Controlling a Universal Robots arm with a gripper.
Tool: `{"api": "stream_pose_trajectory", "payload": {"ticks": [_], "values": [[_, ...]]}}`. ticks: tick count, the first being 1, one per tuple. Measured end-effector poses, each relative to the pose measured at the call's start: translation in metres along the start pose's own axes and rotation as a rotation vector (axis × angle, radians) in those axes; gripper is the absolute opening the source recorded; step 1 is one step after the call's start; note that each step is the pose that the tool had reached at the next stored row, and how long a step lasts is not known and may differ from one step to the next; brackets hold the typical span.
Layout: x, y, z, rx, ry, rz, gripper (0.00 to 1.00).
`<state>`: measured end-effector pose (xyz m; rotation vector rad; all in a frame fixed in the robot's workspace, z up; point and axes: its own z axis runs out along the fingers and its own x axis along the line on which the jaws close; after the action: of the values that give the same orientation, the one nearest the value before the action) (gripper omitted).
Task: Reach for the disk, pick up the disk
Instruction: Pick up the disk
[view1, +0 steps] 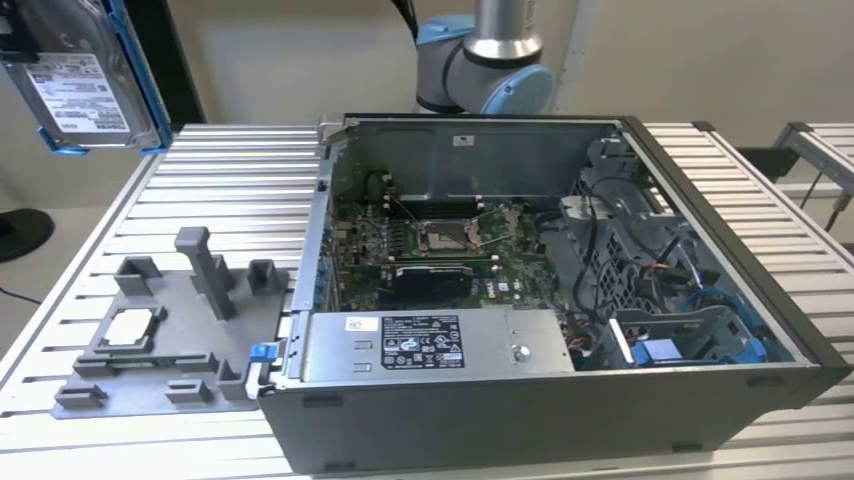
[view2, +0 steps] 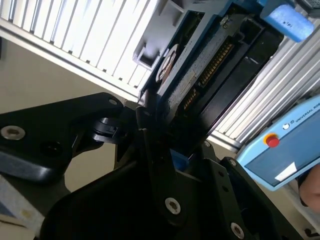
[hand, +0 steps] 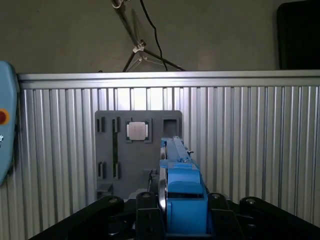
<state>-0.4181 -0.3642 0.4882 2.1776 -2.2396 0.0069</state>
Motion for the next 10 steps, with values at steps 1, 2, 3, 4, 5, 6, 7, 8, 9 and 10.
{"api": "stream_pose_trajectory", "payload": {"ticks": [1,2,3,4,5,6,7,8,9,10], "values": [[-0.0001,-0.0043,-0.0001,0.0000,0.0001,0.000,0.00],[-0.0002,-0.0087,-0.0002,-0.0001,0.0001,0.000,0.00],[-0.0003,-0.0130,-0.0001,0.0000,0.0000,0.000,0.00],[-0.0004,-0.0175,-0.0002,-0.0001,0.0001,0.000,0.00],[-0.0006,-0.0219,-0.0002,-0.0001,0.0000,0.000,0.00],[-0.0007,-0.0264,-0.0003,-0.0001,0.0000,0.000,0.00],[-0.0008,-0.0309,-0.0003,-0.0001,0.0000,0.000,0.00],[-0.0010,-0.0357,-0.0003,-0.0001,0.0000,0.000,0.00],[-0.0011,-0.0396,-0.0004,-0.0002,0.0001,0.000,0.00],[-0.0012,-0.0433,-0.0004,-0.0001,0.0001,0.000,0.00]]}}
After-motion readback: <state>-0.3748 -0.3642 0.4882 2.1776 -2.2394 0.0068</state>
